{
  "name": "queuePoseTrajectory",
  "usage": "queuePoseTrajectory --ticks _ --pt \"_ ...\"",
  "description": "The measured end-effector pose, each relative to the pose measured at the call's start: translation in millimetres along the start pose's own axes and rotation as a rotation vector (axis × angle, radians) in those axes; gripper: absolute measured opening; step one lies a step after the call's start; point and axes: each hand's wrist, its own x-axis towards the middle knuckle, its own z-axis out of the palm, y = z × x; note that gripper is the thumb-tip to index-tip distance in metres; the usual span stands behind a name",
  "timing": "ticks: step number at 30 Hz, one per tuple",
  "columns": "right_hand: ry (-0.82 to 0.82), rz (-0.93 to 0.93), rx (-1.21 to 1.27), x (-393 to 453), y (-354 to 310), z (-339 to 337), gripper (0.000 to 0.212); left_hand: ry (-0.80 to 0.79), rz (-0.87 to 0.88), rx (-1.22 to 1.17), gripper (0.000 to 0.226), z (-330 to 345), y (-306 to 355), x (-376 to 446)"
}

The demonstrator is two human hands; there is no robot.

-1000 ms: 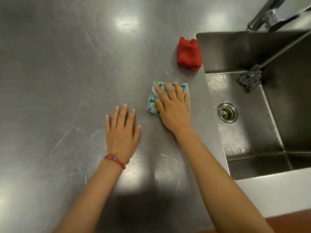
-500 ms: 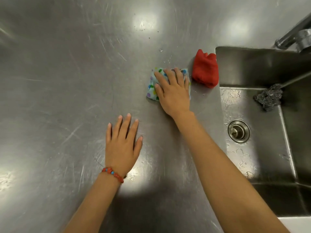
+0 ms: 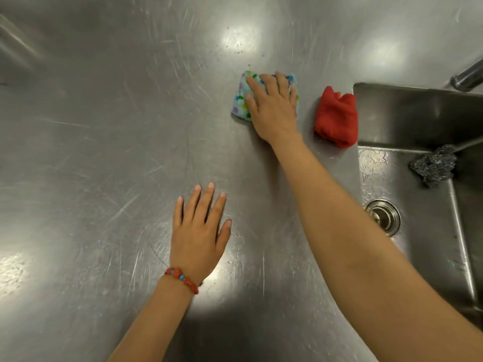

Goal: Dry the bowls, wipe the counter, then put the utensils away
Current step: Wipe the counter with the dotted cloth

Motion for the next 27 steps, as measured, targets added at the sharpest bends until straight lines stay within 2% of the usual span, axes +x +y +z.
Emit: queuePoseTrajectory --ticks 7,10,14,21,27 --pt "-0.005 -0.050 0.042 -152 12 -12 0.043 -0.031 0.000 -0.025 0.056 -7 3 1" --pt "-0.034 -0.030 0.019 -158 36 -20 0.042 -0.027 0.000 -0.054 0.054 -10 5 0" --pt "-0.011 0.075 0.010 -151 35 -19 0.042 0.000 -0.010 -0.080 0.052 -13 11 -3" --pt "-0.018 0.063 0.026 -243 50 -26 0.044 -0.018 0.086 -0.086 0.051 -8 29 -30" --pt "0.013 0.118 0.028 -222 70 -31 0.041 -0.052 0.117 -0.050 0.049 -2 33 -38"
